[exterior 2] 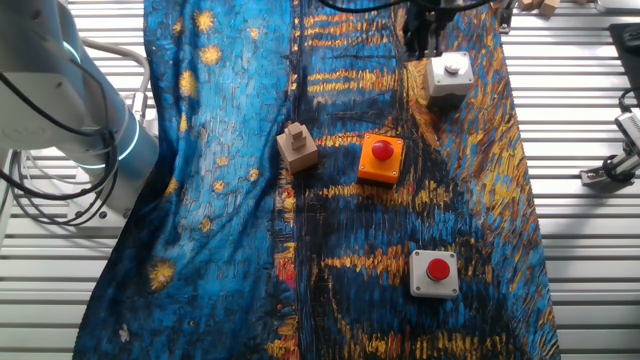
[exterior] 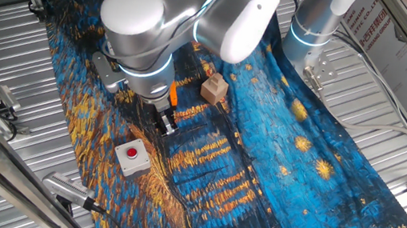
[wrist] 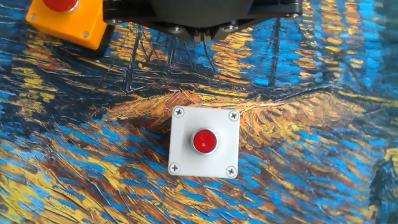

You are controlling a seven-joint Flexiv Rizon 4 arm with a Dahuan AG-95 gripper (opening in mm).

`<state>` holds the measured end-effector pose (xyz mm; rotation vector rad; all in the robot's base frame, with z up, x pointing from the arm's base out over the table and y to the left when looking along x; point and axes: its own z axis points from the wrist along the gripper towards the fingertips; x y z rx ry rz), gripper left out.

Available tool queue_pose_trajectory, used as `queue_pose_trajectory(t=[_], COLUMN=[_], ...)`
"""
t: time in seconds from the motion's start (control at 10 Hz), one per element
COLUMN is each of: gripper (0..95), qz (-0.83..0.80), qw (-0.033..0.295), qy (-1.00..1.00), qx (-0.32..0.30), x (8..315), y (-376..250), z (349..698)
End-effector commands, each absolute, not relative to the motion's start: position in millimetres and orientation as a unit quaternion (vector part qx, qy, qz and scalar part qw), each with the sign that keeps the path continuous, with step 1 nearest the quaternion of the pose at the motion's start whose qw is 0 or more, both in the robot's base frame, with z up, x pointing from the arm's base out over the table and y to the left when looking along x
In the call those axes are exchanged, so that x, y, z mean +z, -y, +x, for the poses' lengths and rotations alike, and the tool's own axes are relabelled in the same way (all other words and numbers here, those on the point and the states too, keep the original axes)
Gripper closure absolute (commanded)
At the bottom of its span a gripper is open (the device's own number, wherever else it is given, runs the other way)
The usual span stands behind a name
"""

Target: Press three buttons from left to right in sequence

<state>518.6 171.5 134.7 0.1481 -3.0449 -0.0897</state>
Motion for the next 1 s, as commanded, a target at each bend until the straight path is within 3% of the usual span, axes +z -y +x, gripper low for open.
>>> queue_pose_trajectory(t=[0.1, 1.0], gripper=[95.0, 95.0], qz=[0.035, 0.003], qw=[0.040, 0.023], qy=[0.998, 0.999], qx=[-0.032, -0.035], x=[135.9, 135.9], y=[-170.6, -170.6], z=[516.4, 516.4])
